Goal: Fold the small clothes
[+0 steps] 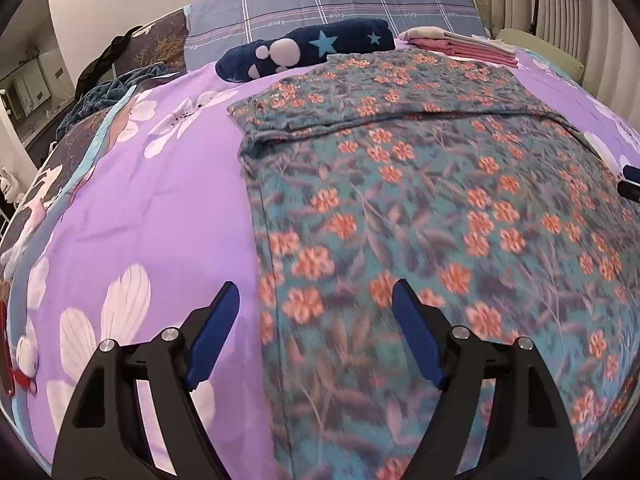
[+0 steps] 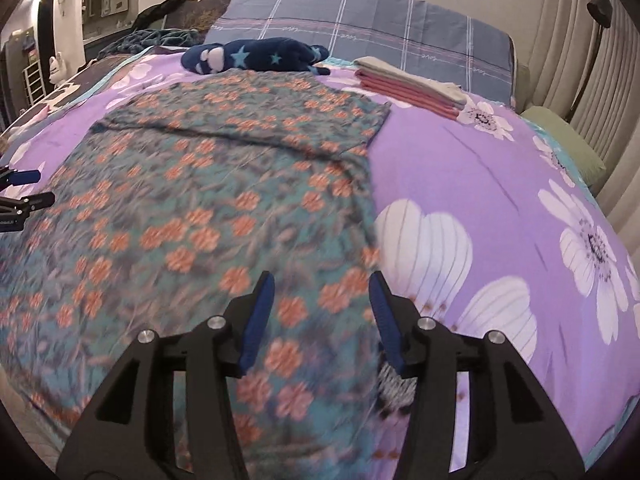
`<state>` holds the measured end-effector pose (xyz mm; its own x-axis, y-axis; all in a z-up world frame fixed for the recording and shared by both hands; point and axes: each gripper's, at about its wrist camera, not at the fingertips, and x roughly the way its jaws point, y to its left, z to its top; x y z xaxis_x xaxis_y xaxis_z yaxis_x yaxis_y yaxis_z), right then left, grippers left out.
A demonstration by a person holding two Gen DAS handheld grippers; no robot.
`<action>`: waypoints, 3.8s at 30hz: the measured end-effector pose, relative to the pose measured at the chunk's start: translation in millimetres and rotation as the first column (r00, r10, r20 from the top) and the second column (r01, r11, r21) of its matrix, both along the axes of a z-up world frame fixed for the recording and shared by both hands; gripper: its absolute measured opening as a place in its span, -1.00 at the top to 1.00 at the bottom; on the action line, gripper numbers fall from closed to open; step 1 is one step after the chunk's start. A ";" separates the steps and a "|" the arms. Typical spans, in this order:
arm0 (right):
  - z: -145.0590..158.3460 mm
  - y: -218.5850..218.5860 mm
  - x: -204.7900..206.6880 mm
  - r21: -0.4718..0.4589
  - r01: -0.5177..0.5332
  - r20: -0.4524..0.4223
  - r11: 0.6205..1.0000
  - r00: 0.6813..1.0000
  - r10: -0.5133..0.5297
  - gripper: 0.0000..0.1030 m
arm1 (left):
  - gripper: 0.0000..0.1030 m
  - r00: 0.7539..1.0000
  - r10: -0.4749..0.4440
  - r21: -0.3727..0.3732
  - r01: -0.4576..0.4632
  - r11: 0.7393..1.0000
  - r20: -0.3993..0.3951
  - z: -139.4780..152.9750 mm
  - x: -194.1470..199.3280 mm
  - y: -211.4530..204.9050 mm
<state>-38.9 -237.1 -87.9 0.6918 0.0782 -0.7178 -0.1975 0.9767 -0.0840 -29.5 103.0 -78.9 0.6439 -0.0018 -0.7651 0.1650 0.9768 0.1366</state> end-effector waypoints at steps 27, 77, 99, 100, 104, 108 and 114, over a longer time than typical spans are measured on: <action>-2.5 -15.5 -47.5 0.009 -0.008 -0.031 1.000 0.999 0.008 -0.06 | -0.18 0.994 -0.040 0.020 0.039 0.999 0.098 23.7 -76.3 0.8; 4.4 -94.9 28.8 0.376 0.073 -0.079 0.924 0.996 -0.047 0.82 | 0.83 0.998 -0.068 -0.280 0.061 0.958 -0.013 21.7 -25.1 42.5; 20.0 -86.0 21.9 0.387 0.035 -0.027 0.922 0.999 -0.026 0.82 | 0.84 0.998 -0.033 -0.243 0.021 0.970 -0.045 10.1 -19.7 43.0; 20.5 -86.3 21.4 0.386 0.034 -0.026 0.922 0.999 -0.027 0.82 | 0.72 0.999 -0.032 -0.233 0.022 0.972 -0.042 10.6 -20.4 42.3; 20.0 -87.3 21.5 0.396 0.043 -0.027 0.917 0.999 -0.035 0.81 | 0.81 0.999 -0.032 -0.227 0.022 0.974 -0.044 9.2 -19.3 39.7; 25.6 -87.7 19.4 0.402 0.045 -0.008 0.914 0.999 -0.045 0.82 | 0.95 0.999 -0.033 -0.207 0.035 0.978 0.014 21.1 -22.9 34.2; 74.4 -100.0 9.2 0.499 -0.013 0.141 0.866 0.988 -0.067 0.82 | 0.96 0.964 0.040 -0.191 0.012 0.982 0.264 102.0 -40.0 50.4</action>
<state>-29.7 -337.1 -13.5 0.7939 0.3770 -0.4770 -0.1946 0.9009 0.3880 -69.5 153.3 23.1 0.8246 -0.1190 -0.5530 0.1339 0.9909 -0.0136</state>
